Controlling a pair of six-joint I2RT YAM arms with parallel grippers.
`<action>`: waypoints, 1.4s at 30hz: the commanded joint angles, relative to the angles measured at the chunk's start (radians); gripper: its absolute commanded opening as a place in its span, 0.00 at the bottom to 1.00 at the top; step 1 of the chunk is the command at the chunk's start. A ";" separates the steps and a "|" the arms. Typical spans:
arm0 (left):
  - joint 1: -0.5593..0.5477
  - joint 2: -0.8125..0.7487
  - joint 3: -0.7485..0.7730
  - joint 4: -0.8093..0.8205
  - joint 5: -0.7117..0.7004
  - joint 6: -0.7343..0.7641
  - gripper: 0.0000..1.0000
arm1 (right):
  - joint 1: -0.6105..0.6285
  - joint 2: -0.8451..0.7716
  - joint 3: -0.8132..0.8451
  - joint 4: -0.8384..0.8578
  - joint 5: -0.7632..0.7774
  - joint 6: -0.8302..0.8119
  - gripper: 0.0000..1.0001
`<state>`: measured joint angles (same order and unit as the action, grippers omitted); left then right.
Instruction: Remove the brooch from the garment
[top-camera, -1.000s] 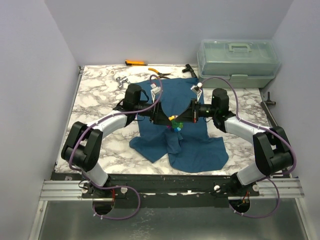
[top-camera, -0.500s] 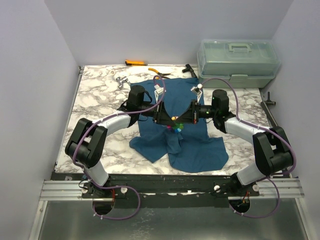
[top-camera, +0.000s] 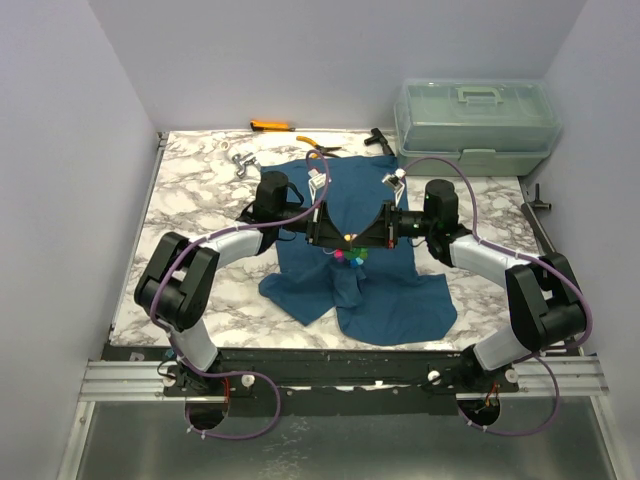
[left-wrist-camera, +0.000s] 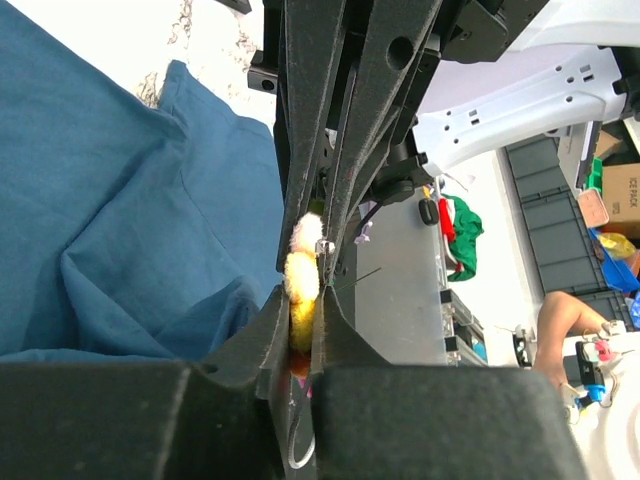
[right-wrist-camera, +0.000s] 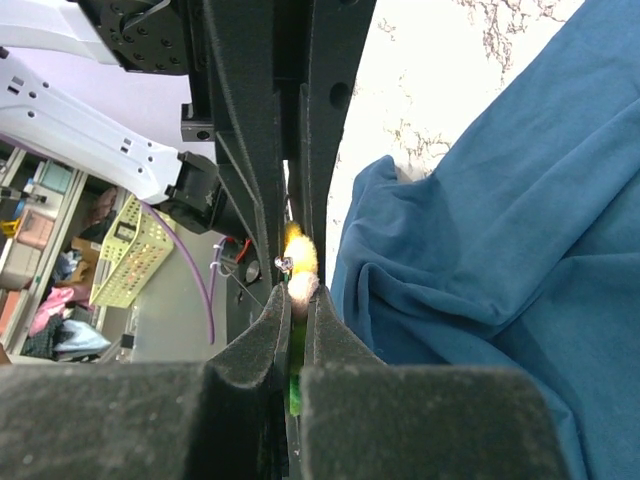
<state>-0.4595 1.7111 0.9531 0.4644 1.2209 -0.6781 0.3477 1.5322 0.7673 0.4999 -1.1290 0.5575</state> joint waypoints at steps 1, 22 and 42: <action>-0.004 0.018 -0.017 0.080 0.025 -0.044 0.00 | 0.006 -0.003 -0.006 0.014 -0.017 -0.001 0.04; 0.031 0.045 -0.064 0.249 0.006 -0.180 0.00 | -0.024 -0.041 0.020 -0.035 -0.002 -0.016 0.75; 0.033 0.072 -0.082 0.393 -0.029 -0.285 0.00 | 0.013 -0.005 0.049 -0.087 0.112 -0.059 0.47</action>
<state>-0.4313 1.7863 0.8856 0.8146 1.2072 -0.9649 0.3553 1.5120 0.7956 0.4141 -1.0466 0.4969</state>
